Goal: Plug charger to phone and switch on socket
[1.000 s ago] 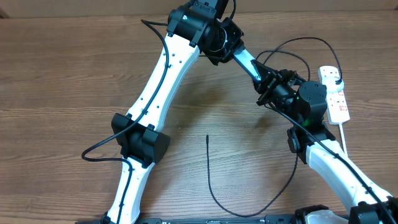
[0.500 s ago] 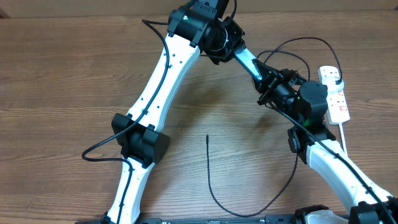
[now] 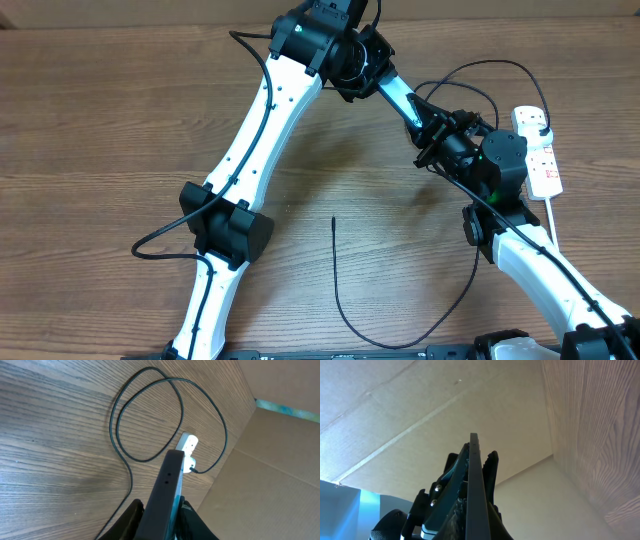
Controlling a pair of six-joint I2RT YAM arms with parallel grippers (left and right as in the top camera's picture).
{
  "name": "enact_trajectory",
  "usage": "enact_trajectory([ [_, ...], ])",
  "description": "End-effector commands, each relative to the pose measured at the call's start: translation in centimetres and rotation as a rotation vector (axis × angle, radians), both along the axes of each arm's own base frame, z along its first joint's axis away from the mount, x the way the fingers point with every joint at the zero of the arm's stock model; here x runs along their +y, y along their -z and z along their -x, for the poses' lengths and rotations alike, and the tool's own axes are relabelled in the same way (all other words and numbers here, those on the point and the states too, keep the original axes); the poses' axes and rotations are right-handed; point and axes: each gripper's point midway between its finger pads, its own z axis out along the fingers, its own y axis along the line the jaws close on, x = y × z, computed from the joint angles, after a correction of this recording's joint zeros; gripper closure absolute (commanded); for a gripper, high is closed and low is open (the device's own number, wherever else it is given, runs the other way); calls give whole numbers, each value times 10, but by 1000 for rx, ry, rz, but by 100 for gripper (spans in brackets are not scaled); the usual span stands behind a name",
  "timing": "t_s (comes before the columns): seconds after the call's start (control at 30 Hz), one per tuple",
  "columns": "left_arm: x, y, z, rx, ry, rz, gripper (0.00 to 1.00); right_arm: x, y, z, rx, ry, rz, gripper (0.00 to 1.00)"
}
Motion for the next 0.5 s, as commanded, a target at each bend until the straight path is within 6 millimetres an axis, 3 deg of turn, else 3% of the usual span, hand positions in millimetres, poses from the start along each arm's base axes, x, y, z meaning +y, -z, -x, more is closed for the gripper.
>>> enact_trajectory([
  [0.0,0,6,3,4,-25,-47,96,16,-27,6,4,-66,-131,96],
  [0.47,-11,-5,-5,-54,-2,7,96,13,-27,4,3,-50,-130,96],
])
